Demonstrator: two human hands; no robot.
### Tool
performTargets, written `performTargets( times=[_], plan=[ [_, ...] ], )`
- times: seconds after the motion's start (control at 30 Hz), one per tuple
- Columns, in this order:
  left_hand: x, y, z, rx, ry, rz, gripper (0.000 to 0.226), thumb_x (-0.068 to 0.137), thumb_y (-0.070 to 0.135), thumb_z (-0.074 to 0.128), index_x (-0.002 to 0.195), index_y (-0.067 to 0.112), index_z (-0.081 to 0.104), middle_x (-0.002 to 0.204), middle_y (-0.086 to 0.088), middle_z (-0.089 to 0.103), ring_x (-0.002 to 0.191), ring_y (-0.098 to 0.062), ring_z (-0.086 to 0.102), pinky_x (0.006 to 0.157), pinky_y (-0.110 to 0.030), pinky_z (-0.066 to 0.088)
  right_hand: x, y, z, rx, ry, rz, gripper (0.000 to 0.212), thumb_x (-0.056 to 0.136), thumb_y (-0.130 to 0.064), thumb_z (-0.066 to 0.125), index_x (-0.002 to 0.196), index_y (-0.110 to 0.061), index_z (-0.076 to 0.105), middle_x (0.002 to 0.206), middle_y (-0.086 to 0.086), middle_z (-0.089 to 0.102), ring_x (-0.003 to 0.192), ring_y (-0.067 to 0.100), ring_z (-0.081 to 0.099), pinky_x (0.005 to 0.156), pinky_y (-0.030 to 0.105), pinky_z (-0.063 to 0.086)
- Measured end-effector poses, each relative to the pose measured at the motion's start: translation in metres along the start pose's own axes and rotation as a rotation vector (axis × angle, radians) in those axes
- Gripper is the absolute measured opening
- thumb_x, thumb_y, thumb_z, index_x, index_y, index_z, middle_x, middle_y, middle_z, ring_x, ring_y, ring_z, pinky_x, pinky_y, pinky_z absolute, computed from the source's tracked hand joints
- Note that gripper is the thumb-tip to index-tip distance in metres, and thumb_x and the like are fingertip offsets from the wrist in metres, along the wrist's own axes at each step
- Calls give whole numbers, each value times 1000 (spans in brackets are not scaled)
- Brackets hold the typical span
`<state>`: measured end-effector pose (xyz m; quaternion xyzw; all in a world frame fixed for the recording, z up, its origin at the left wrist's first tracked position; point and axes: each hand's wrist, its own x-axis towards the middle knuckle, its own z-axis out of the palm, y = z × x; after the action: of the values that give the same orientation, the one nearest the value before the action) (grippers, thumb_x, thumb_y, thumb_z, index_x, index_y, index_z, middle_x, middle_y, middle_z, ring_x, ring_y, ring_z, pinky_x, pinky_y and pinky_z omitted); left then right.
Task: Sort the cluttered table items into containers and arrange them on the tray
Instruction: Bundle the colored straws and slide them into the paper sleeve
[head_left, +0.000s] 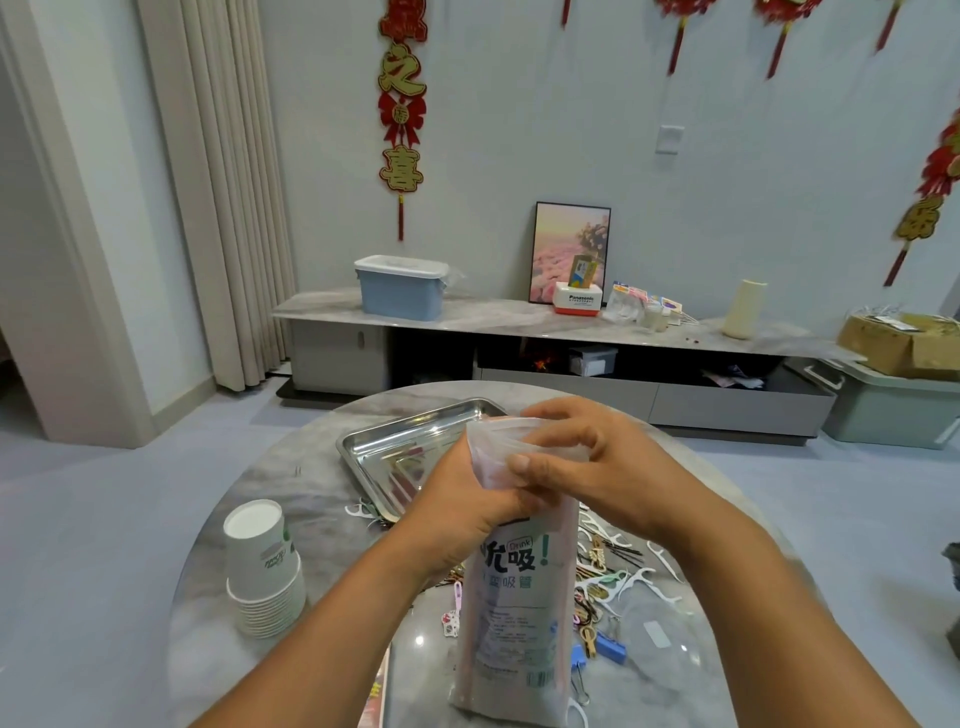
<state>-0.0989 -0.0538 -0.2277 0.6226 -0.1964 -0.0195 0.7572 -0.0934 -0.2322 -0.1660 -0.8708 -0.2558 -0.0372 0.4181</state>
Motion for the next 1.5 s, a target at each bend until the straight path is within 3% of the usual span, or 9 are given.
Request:
performTargets(
  times=[0.13, 0.3, 0.5, 0.6, 0.8, 0.97, 1.07, 1.27, 1.5],
  plan=[
    [1, -1, 0, 2, -41, -17, 63, 79, -4, 80, 134, 17, 57, 120, -14, 72, 113, -33, 68, 93, -45, 57, 0, -2, -6, -32, -12, -7, 21, 81, -50, 79, 100, -41, 80, 125, -30, 57, 112, -10, 56, 88, 20, 46],
    [3, 0, 1, 17, -44, -12, 58, 80, -4, 77, 131, 18, 60, 114, -12, 74, 106, -30, 71, 82, -34, 59, 0, -2, -5, -134, -59, -26, 24, 86, -54, 72, 106, -42, 78, 127, -27, 57, 112, -7, 56, 95, 27, 50],
    [3, 2, 2, -61, -25, -7, 46, 82, 6, 82, 124, 16, 66, 116, -16, 73, 109, -34, 70, 87, -39, 59, -2, 2, -11, 26, 64, -21, 23, 83, -54, 75, 101, -41, 78, 112, -24, 68, 106, -6, 62, 91, 26, 51],
    [4, 0, 2, -86, -22, -13, 44, 83, 10, 80, 125, 13, 65, 118, -17, 72, 111, -35, 69, 89, -40, 59, -3, 5, -14, 36, -23, 43, 22, 89, -54, 69, 92, -35, 80, 96, -16, 75, 93, 0, 70, 86, 32, 56],
    [5, -3, 8, -94, 92, -81, 46, 90, 44, 68, 124, 14, 62, 114, -12, 75, 106, -29, 72, 82, -35, 60, -3, 7, -15, 91, 9, 40, 21, 87, -47, 70, 87, -29, 82, 91, -10, 76, 87, 6, 72, 81, 32, 58],
    [10, -7, 8, -230, 200, -63, 39, 95, 34, 65, 123, 7, 62, 116, -19, 73, 108, -36, 70, 91, -48, 58, -4, 12, -24, 148, 103, 113, 20, 72, -47, 80, 86, -33, 82, 89, -13, 78, 86, 3, 73, 83, 32, 58],
    [11, -8, 5, -278, 255, -59, 39, 92, 31, 68, 118, 4, 61, 114, -22, 72, 108, -38, 70, 92, -51, 58, -5, 13, -28, 91, 79, 141, 6, 79, -40, 82, 81, -34, 81, 83, -11, 78, 84, 8, 73, 85, 37, 59],
    [15, -7, 9, -246, 339, -10, 32, 83, 31, 75, 105, 8, 70, 106, -24, 73, 97, -40, 71, 87, -52, 59, -6, 11, -26, 55, 131, 94, 11, 85, -31, 81, 82, -22, 77, 84, -2, 76, 84, 19, 71, 81, 41, 58],
    [13, 1, 16, -186, 225, 40, 32, 82, 37, 77, 101, 11, 72, 106, -25, 72, 97, -39, 71, 88, -53, 58, -1, 6, -21, 416, 146, -16, 33, 71, -22, 87, 103, -22, 75, 89, 3, 77, 83, 15, 75, 73, 20, 57]
  ],
)
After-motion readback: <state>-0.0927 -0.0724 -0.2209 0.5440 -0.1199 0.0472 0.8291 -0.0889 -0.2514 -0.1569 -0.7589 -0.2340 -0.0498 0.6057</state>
